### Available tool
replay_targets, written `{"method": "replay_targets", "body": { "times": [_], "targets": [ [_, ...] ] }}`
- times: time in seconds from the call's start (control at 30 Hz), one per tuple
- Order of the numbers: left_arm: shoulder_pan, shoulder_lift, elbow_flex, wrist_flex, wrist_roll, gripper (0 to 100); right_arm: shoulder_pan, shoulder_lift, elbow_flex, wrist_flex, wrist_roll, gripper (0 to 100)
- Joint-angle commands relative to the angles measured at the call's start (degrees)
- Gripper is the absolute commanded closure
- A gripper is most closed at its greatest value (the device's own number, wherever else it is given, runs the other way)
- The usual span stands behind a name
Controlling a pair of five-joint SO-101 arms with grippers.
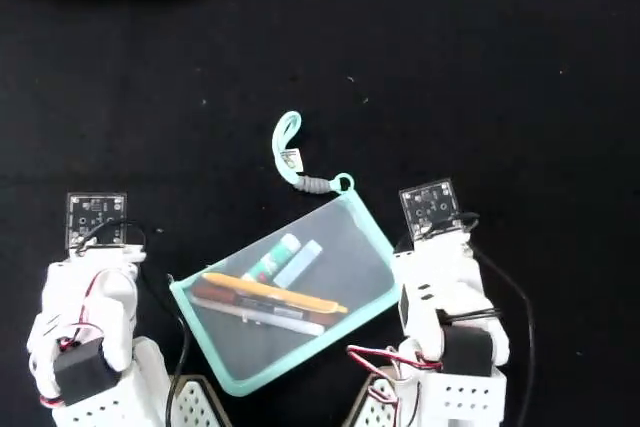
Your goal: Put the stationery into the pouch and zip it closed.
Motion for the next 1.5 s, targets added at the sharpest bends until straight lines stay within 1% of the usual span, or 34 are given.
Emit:
{"method": "replay_targets", "body": {
  "times": [0.0,0.07,0.13,0.23,0.3,0.37,0.5,0.63,0.73,0.8,1.47],
  "targets": [
    [5.76,0.09,1.19,-2.55,6.07,97,-1.23,-3.21,1.01,-1.14,-0.79,98.4],
    [9.80,0.09,3.47,-3.69,9.58,96,-1.58,-4.09,1.01,0.35,-2.64,98.4],
    [12.35,0.09,6.64,-5.45,12.04,94,-1.58,-4.09,1.10,2.11,-4.84,98.4],
    [12.79,0.09,11.47,-8.35,16.97,90,-1.93,-4.00,2.24,5.27,-6.86,98.4],
    [12.79,0.09,13.58,-7.47,19.87,89,-1.93,-4.00,3.74,6.59,-6.86,98.4],
    [12.53,0.09,15.43,-4.92,20.92,90,-1.76,-4.09,6.11,6.07,-6.77,98.4],
    [8.13,0.09,18.42,-6.15,21.19,94,-1.49,-3.91,6.11,5.98,-6.77,98.5],
    [4.79,0.09,18.51,-6.24,21.19,97,-1.67,-3.82,6.11,5.98,-7.47,98.5],
    [5.93,0.18,18.51,-6.24,21.19,97,-2.02,-3.82,6.20,6.07,-13.19,98.5],
    [7.25,0.18,18.51,-6.24,21.19,97,-2.02,-3.82,6.20,6.15,-15.47,98.5],
    [7.52,0.18,18.51,-6.24,21.19,97,-1.67,-3.82,6.20,6.15,-15.82,98.5]
  ]
}}
